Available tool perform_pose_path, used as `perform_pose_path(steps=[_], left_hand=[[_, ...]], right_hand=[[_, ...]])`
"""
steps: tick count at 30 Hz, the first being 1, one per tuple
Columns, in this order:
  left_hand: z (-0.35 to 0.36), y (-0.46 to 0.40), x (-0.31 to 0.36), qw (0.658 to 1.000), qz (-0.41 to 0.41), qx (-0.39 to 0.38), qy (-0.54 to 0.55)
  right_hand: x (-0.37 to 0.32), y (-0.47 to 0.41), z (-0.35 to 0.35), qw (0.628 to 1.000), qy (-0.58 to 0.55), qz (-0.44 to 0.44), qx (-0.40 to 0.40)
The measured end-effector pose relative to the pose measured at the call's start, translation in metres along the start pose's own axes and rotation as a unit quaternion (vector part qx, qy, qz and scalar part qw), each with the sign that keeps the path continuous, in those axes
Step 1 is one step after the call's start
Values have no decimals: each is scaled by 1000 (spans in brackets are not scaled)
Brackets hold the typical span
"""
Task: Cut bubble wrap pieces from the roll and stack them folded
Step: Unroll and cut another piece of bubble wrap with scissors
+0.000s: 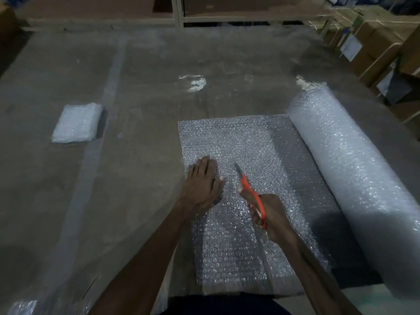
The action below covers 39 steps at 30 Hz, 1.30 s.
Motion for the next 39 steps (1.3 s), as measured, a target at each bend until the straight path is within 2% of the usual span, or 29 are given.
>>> perform_pose_path(steps=[10, 39], left_hand=[[-11, -46, -20, 999, 5, -8, -31], [-5, -45, -24, 1000, 15, 2, -22]], right_hand=[[-5, -11, 3, 1000, 3, 9, 2], [-22, -24, 15, 1000, -5, 5, -14]])
Point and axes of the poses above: each hand's wrist, its own y-axis away from the middle knuckle, its own z-axis out of the palm, x = y × z, the point moved 10 cm from there along -y, towards the middle knuckle, and after that the axes turned 1 degree about -z, right-handed, at the moved point
